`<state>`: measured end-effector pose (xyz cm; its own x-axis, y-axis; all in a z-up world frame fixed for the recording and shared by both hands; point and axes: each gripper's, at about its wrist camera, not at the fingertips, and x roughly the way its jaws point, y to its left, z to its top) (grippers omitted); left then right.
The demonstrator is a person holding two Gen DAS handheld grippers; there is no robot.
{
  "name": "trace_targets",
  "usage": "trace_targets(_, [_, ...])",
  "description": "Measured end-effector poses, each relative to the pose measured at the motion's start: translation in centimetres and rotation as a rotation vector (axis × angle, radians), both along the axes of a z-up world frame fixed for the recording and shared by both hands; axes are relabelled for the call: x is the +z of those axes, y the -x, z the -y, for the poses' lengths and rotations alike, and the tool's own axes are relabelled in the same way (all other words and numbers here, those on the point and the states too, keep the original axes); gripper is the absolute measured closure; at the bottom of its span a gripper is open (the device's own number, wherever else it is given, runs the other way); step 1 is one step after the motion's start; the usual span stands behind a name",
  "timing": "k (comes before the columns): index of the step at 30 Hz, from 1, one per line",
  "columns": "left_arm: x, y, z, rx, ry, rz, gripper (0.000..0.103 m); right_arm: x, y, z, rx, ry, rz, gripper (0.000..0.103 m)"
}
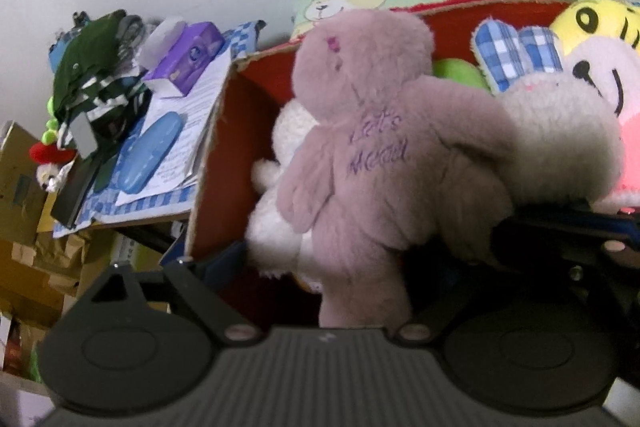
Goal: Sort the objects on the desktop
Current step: 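Open the right gripper and withdraw it from the box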
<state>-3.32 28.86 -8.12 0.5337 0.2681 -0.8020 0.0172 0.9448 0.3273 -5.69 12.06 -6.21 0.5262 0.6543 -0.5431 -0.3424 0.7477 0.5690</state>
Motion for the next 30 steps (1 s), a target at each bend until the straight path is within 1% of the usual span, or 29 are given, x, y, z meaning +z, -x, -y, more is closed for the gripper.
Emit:
trace_targets(1, [0.3, 0.1, 0.1, 0.006, -0.003, 0.006, 0.011, 0.2, -0.1, 0.1, 0.006, -0.002, 0.001, 0.084])
trace_targets(3, [0.8, 0.4, 0.3, 0.025, -0.006, 0.010, 0.011, 0.7, 0.0, 0.4, 0.022, -0.017, 0.012, 0.083])
trace_targets(5, [1.6, 0.8, 0.4, 0.050, -0.005, 0.025, 0.010, 1.4, 0.3, 0.7, 0.037, -0.014, 0.031, 0.080])
trace_targets(7, [2.5, 1.3, 0.7, 0.069, -0.020, 0.050, 0.010, 2.2, 0.7, 1.2, 0.049, -0.004, 0.065, 0.077])
trace_targets(10, [4.2, 2.2, 1.5, 0.088, -0.054, 0.100, 0.006, 3.6, 1.1, 2.8, 0.035, -0.029, 0.107, 0.077])
trace_targets(12, [5.4, 2.6, 1.9, 0.097, -0.042, 0.123, 0.006, 4.5, 1.2, 4.3, 0.012, -0.062, 0.122, 0.077])
trace_targets(14, [6.6, 3.1, 2.7, 0.094, -0.011, 0.140, 0.006, 5.3, 1.4, 5.7, -0.015, -0.065, 0.139, 0.077])
trace_targets(15, [7.0, 3.3, 3.2, 0.087, 0.003, 0.146, 0.006, 5.5, 1.7, 6.6, -0.032, -0.058, 0.148, 0.077])
trace_targets(16, [7.4, 3.5, 3.9, 0.078, 0.019, 0.150, 0.006, 6.0, 2.2, 8.1, -0.072, -0.043, 0.161, 0.077])
trace_targets(17, [7.7, 3.6, 4.5, 0.070, 0.035, 0.152, 0.006, 6.0, 2.2, 8.1, -0.072, -0.043, 0.161, 0.077])
trace_targets(21, [8.2, 3.9, 7.4, 0.026, 0.084, 0.136, 0.004, 6.6, 2.9, 10.7, -0.161, 0.013, 0.171, 0.077])
trace_targets(23, [8.1, 4.0, 9.0, 0.001, 0.099, 0.121, 0.004, 6.7, 3.3, 11.8, -0.204, 0.071, 0.174, 0.071])
trace_targets(25, [8.0, 4.1, 10.7, -0.027, 0.115, 0.110, 0.004, 6.4, 3.7, 12.8, -0.240, 0.120, 0.166, 0.069])
trace_targets(27, [7.9, 4.3, 12.2, -0.053, 0.124, 0.105, 0.004, 6.0, 4.1, 13.9, -0.262, 0.132, 0.150, 0.069])
trace_targets(30, [7.9, 4.8, 14.5, -0.091, 0.129, 0.107, 0.004, 5.3, 4.3, 15.3, -0.301, 0.177, 0.112, 0.069])
